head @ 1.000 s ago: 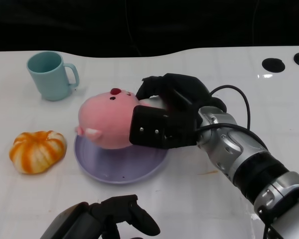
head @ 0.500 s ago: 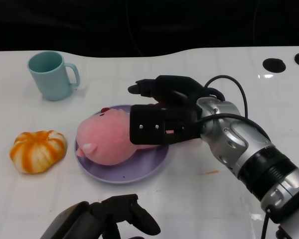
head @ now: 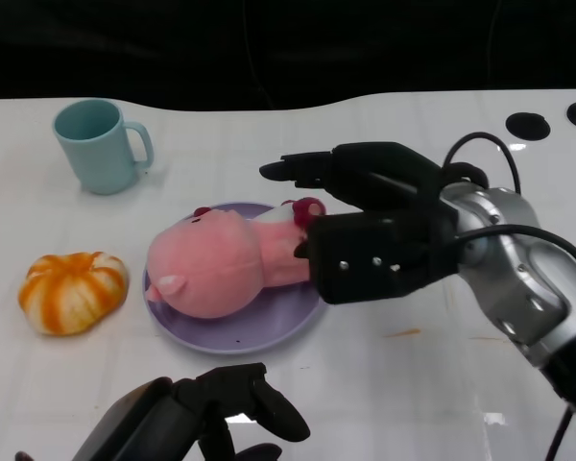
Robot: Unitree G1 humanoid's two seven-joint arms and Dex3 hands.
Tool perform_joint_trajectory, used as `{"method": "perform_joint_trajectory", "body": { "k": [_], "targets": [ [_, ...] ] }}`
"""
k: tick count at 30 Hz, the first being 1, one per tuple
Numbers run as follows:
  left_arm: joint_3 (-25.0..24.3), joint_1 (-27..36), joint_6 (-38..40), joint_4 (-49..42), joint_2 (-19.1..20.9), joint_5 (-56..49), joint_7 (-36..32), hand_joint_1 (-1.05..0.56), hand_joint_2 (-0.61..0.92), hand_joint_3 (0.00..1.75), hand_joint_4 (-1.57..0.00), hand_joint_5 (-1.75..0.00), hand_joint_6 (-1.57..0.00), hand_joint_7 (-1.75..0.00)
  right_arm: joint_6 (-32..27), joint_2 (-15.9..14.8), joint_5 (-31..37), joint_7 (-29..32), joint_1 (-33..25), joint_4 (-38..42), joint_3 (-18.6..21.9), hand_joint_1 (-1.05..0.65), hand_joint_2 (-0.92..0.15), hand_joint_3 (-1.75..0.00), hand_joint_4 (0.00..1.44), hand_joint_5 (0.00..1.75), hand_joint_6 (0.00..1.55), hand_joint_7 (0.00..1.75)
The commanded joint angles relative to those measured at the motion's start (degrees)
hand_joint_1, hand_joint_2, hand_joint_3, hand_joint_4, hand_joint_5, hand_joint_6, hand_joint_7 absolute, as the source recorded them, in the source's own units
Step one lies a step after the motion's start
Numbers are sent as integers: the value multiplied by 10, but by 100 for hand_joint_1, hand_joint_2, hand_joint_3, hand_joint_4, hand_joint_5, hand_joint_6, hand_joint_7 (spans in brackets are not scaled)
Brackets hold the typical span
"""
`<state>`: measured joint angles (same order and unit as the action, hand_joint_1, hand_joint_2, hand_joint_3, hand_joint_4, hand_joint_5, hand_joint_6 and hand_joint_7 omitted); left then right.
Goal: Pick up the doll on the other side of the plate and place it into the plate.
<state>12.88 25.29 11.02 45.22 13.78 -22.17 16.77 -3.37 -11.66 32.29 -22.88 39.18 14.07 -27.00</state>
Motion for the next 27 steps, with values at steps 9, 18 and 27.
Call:
{"method": "perform_joint_trajectory", "body": {
  "k": [9, 18, 27],
  "targets": [
    [-9, -7, 9, -9, -21, 38, -13, -22, 85, 53, -62, -150, -70, -94, -15, -67, -142, -44, -209, -232, 124, -53, -92, -18, 44, 83, 67, 16],
    [-8, -9, 13, -8, -29, 42, -23, -25, 77, 69, -61, -159, -45, -139, -69, -122, -226, -88, -335, -373, 205, -34, -92, -17, 43, 111, 73, 21],
    [-10, -2, -2, -11, -30, 39, -42, -32, 78, 77, -70, -175, -38, -164, -98, -153, -252, -87, -416, -470, 255, -35, -92, -18, 52, 119, 78, 24]
  ]
}}
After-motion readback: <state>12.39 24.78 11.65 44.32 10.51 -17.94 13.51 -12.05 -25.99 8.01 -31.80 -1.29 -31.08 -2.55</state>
